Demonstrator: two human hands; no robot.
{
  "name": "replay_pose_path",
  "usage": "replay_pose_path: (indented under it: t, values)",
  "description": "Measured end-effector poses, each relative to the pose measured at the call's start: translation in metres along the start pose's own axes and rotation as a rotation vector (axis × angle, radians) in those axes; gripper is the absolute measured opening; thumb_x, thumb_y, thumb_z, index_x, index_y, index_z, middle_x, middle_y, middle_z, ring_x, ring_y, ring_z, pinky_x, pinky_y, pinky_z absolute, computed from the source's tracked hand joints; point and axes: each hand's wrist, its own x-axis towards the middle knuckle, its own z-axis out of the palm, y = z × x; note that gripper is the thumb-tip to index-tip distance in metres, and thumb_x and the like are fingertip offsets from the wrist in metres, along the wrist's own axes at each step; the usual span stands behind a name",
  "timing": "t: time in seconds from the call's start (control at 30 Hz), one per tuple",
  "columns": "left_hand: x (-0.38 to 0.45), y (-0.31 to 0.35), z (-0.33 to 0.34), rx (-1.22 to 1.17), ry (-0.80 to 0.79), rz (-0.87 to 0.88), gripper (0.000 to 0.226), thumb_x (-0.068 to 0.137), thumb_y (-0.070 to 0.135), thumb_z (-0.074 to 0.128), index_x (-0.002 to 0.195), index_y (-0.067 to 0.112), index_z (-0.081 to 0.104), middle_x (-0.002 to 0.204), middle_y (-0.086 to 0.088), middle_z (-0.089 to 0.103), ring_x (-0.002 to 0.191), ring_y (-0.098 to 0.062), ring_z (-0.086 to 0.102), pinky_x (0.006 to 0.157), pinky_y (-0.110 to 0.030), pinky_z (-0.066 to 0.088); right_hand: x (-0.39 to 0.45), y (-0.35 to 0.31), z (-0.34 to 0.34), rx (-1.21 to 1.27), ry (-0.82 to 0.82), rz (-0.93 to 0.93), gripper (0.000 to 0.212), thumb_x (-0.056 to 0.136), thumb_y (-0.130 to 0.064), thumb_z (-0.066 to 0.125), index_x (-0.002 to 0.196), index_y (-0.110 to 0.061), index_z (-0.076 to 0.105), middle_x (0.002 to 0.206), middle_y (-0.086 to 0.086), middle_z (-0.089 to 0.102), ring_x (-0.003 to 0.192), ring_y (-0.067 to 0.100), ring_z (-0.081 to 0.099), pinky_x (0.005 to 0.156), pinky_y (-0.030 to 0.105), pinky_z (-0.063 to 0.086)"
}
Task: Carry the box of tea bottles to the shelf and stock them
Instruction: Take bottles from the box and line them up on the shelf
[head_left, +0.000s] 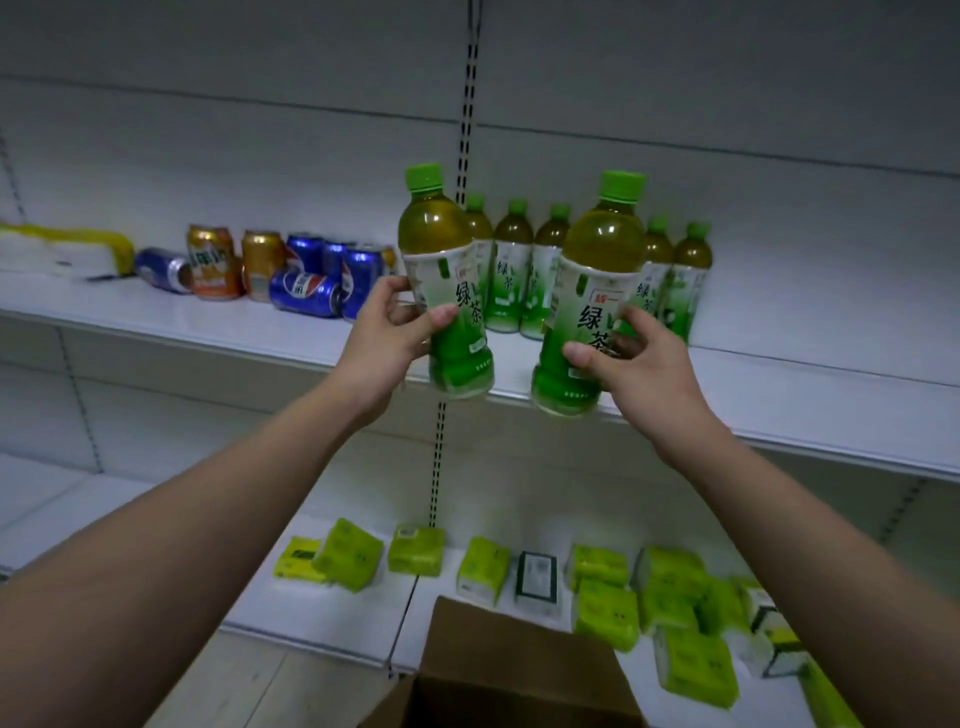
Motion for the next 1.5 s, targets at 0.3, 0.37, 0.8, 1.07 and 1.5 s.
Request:
replay_pose_path:
  t: [0.3,0.37,0.8,1.07,1.5]
  values:
    - [0.046,-0.015,0.013,0.137,-0.075,-0.093,0.039,0.09,0.015,0.063,0.123,0.022,0.044,0.133,-0.013,0.058,0.118,-0.022,0.057,0.102,-0.042,0.046,0.047,0.03,-0.006,-0.115,0.056,0.071,0.058,0.082,-0.018,0.074,0.133,-0.015,0.047,0.132,0.005,0.06,0.118,0.02,0.058,0.099,0.035,0.048]
    - [0.05,-0.017,0.018,0.175,-0.105,-0.089,0.043,0.093,0.017,0.058,0.132,0.019,0.04,0.134,-0.014,0.056,0.112,-0.019,0.056,0.094,-0.034,0.046,0.054,0.037,-0.005,-0.141,0.069,0.073,0.058,0.084,-0.02,0.071,0.135,-0.018,0.043,0.135,0.003,0.057,0.116,0.015,0.054,0.101,0.036,0.045]
    - [0.063,-0.037,0.033,0.253,-0.033,-0.077,0.052,0.093,0.031,0.058,0.139,0.015,0.04,0.139,-0.008,0.051,0.112,-0.017,0.052,0.093,-0.031,0.045,0.065,0.046,0.003,-0.168,0.028,0.08,0.061,0.087,-0.023,0.068,0.139,-0.02,0.036,0.139,0.0,0.054,0.111,0.01,0.05,0.1,0.033,0.042]
    - [0.066,-0.052,0.028,0.526,-0.036,-0.106,0.096,0.062,0.041,0.086,0.141,0.023,0.035,0.135,-0.008,0.044,0.118,-0.023,0.051,0.103,-0.044,0.046,0.06,0.046,-0.003,-0.253,-0.097,0.123,0.073,0.083,-0.009,0.071,0.141,-0.022,0.029,0.124,-0.006,0.052,0.113,0.015,0.054,0.103,0.034,0.044]
    - [0.095,-0.069,0.018,0.485,0.0,-0.104,0.058,0.081,0.021,0.076,0.126,0.012,0.041,0.128,-0.007,0.057,0.104,-0.017,0.057,0.085,-0.029,0.051,0.101,0.069,0.046,-0.334,-0.088,0.078,0.072,0.079,-0.016,0.077,0.137,-0.025,0.035,0.133,-0.002,0.057,0.123,0.019,0.055,0.109,0.043,0.041]
